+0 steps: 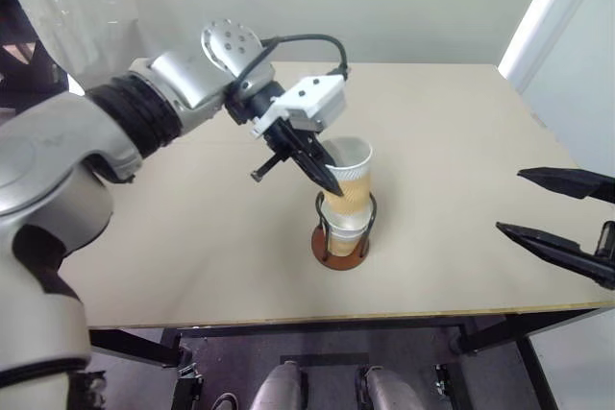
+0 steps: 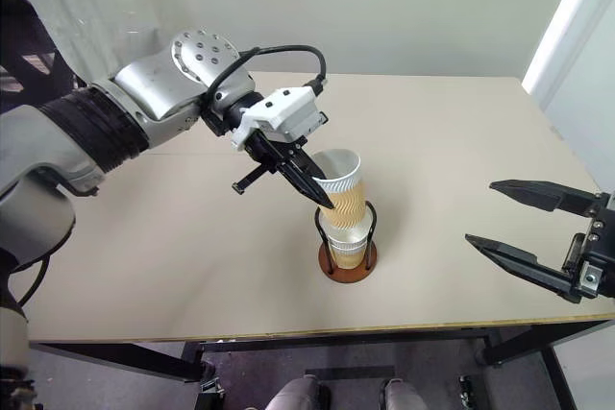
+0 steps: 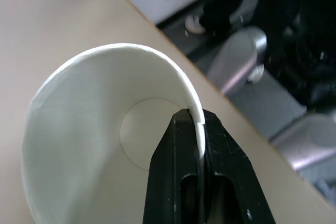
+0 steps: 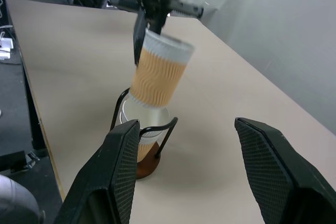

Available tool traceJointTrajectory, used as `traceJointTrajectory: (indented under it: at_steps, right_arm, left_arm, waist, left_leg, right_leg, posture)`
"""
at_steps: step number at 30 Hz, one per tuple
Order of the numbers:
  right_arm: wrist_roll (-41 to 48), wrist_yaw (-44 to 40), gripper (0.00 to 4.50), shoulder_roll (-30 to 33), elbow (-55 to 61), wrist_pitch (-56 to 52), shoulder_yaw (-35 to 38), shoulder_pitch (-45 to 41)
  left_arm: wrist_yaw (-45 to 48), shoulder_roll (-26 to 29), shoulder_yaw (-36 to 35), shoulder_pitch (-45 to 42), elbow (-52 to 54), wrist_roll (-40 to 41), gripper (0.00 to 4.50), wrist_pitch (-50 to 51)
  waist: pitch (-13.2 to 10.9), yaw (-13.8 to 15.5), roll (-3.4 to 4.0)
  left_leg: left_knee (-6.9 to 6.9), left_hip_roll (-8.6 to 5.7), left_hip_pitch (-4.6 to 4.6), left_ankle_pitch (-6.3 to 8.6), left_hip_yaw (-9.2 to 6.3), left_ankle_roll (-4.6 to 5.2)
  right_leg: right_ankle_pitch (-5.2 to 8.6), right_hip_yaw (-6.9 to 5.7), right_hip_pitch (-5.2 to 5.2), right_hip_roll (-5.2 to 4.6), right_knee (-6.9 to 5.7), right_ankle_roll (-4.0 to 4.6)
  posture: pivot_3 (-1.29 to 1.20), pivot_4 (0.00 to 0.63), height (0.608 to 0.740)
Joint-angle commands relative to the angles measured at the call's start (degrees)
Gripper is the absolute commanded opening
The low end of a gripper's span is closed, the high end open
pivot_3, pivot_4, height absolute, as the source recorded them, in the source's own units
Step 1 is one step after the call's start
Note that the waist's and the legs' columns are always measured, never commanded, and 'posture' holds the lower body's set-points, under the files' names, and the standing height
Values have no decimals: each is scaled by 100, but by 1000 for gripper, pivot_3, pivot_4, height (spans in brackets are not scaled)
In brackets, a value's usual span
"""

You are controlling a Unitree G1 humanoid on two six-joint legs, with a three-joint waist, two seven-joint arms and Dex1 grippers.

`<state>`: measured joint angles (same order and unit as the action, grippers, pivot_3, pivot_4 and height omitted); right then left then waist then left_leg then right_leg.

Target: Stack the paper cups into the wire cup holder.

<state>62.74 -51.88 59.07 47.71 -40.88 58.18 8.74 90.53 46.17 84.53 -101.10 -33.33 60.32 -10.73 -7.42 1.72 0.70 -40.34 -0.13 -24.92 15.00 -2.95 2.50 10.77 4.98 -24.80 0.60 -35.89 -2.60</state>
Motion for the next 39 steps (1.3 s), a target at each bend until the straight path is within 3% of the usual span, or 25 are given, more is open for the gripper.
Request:
traceJointTrajectory:
  at_steps: [1,20,23,31,36,39]
  right_arm:
    - [151,154,2944,38,85,20,308,36]
    - [325,481,2944,35,216,130,308,212]
    - [328,507,2944,57,201,143,274,192]
    - [305,523,2944,76,184,139,235,181]
    - [240,480,2944,92,121,171,160,151]
    - [127,399,2944,147,-16,244,-59,47]
  left_arm:
    - [197,-93,79,-194,-191,-40,17,-301]
    - [197,-273,157,-115,-192,116,17,-221]
    - [197,-304,67,-99,-198,156,609,-118]
    - [197,-358,-15,-41,-266,85,3437,-186]
    - [197,-741,-808,87,-959,-18,3437,-180]
    - [197,-1004,-1832,165,-1688,-91,3437,37]
  waist:
    - [-1,0,-1]
    - [-1,6,0]
    - [-1,7,0]
    - [-1,9,0]
    - [-1,23,-1]
    - [-2,22,-2]
  left_leg:
    - [1,-1,-1,0,3,0]
    - [6,3,-2,21,3,4]
    - [5,3,-2,21,1,4]
    - [6,3,-2,22,2,4]
    - [4,3,-2,22,3,4]
    - [2,3,-3,21,4,4]
  right_leg:
    - [-5,-2,-2,2,0,-9]
    - [1,-8,-2,0,1,-35]
    - [1,-8,-2,0,1,-35]
    - [3,-8,-2,1,1,-35]
    - [3,-9,0,0,1,-36]
    - [2,-7,-1,0,2,-38]
  posture:
    - [0,150,740]
    - [0,150,740]
    - [0,150,740]
    - [0,150,740]
    - [0,150,740]
    - [0,150,740]
